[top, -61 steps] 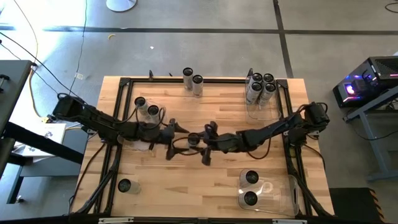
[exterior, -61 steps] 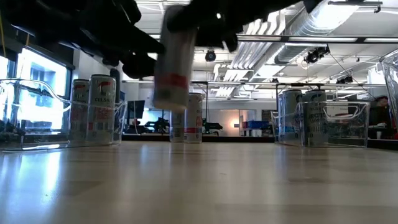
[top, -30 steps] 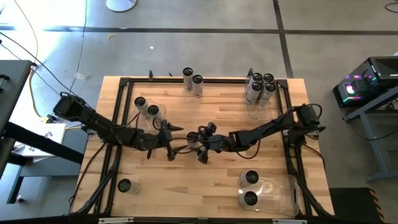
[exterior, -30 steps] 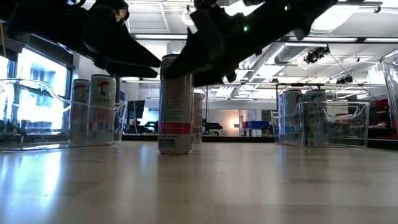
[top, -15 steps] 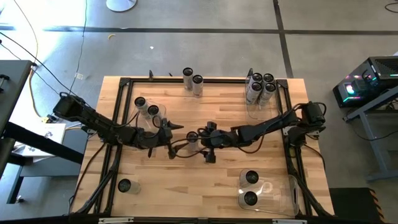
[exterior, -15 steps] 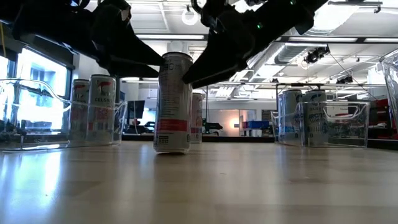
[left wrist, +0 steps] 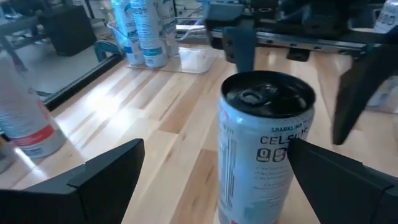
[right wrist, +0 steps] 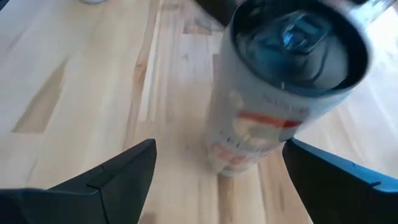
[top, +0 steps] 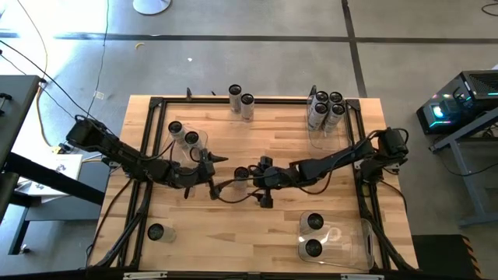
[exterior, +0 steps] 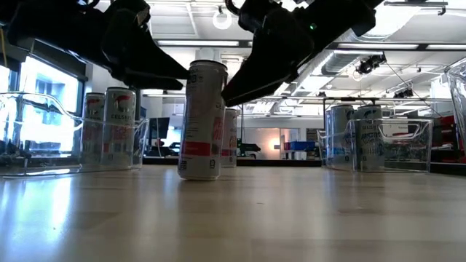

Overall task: Sort soda cans
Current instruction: Put the white-pink soda can into the middle transparent bin

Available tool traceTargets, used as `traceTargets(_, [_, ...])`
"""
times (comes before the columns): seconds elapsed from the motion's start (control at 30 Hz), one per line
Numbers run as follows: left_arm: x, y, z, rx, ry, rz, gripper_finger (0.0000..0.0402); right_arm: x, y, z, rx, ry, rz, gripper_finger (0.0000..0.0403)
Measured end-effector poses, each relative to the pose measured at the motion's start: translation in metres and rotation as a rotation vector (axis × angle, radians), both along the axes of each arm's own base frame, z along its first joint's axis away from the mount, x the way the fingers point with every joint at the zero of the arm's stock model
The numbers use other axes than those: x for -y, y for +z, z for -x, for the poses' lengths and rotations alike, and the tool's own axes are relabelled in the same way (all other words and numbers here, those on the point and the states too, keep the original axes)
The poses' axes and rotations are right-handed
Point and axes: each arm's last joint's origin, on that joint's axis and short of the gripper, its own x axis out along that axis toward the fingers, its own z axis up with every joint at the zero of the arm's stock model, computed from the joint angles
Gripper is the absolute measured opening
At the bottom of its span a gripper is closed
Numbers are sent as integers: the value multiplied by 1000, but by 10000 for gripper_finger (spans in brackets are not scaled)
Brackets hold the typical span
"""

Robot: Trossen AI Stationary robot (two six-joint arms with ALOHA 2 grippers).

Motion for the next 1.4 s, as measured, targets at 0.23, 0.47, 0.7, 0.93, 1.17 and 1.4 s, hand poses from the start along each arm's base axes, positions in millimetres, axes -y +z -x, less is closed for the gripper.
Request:
traceTargets(0.23, [7, -2, 4, -14, 32, -38, 390, -9, 0, 3, -15, 26, -7, 343])
traceTargets(0.47, [8, -2, 6, -21, 45, -54, 390, -11, 4, 5, -4, 34, -10, 343])
traceTargets(0.7, [6, 3, 11, -33, 50, -59, 390, -10, 4, 6, -15, 26, -5, 343])
traceTargets(0.93, [12, 16, 19, 22, 54, -1, 390, -4, 17, 31, -155, -107, -51, 343])
traceTargets(1.17, [37, 32, -4, 79, 44, 83, 390, -7, 40, 58, -157, -271, 12, 343])
traceTargets(1.4, [37, 45, -53, -70, 141, 2, 390, -24, 52, 73, -142, -227, 24, 343])
